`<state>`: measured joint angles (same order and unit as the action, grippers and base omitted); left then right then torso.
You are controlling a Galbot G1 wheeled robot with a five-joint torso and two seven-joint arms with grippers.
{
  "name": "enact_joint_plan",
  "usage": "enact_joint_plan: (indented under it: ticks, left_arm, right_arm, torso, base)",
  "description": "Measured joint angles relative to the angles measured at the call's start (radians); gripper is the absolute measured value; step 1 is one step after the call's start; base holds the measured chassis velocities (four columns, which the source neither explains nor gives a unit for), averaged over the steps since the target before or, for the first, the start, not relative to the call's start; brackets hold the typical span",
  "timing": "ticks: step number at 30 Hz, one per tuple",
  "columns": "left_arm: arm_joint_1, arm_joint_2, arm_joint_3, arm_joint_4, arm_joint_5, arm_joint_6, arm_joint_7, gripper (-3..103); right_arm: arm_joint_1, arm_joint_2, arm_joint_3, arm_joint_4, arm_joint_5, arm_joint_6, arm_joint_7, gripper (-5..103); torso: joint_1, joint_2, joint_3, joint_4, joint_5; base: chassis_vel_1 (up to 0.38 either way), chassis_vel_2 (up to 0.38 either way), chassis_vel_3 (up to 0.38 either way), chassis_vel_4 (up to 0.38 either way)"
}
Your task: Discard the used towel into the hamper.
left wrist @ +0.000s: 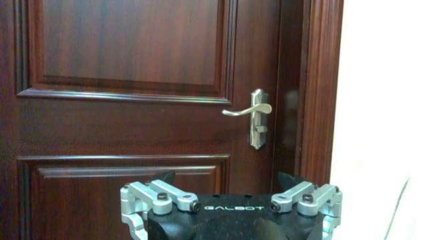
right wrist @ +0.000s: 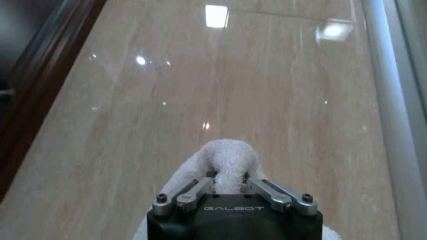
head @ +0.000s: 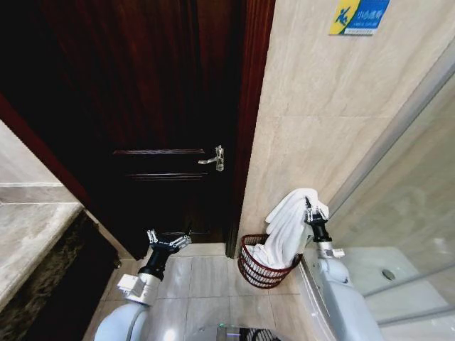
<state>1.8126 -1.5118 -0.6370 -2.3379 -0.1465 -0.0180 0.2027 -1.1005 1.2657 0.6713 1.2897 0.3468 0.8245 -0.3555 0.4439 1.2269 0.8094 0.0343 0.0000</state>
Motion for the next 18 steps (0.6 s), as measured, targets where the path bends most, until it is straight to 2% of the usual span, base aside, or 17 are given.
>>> enact_joint_plan:
  ticks: [8, 11, 14, 18]
  left_arm:
    - [0.000, 0.000, 0.000, 0.000, 0.000, 0.000, 0.000, 100]
    - [0.000, 0.000, 0.000, 0.000, 0.000, 0.000, 0.000, 100]
    - [0.000, 0.000, 0.000, 0.000, 0.000, 0.000, 0.000, 100]
    - [0.000, 0.000, 0.000, 0.000, 0.000, 0.000, 0.000, 100]
  right_arm:
    - [-0.026, 0.009, -0.006, -0.041, 0.000, 0.001, -0.001, 10]
    - [-0.031, 0.020, -0.007, -0.068, 0.001, 0.002, -0.006, 10]
    - [-0.044, 0.034, -0.008, -0.092, 0.000, -0.001, -0.009, 10]
    - [-0.052, 0.042, -0.010, -0.121, 0.000, -0.001, -0.022, 10]
  torso:
    - [0.001, 0.000, 0.000, -0.0004, 0.0003]
    - [0.001, 0.000, 0.000, -0.0005, -0.0009]
    - [0.000, 0.000, 0.000, -0.0003, 0.0004]
    - [0.000, 0.000, 0.000, 0.0004, 0.0002]
  base:
    - [-0.148, 0.135, 0.145, -0.146]
    - [-0.090, 0.073, 0.053, -0.097]
    - [0.000, 0.000, 0.000, 0.000]
    - [0.068, -0.020, -0.017, 0.034]
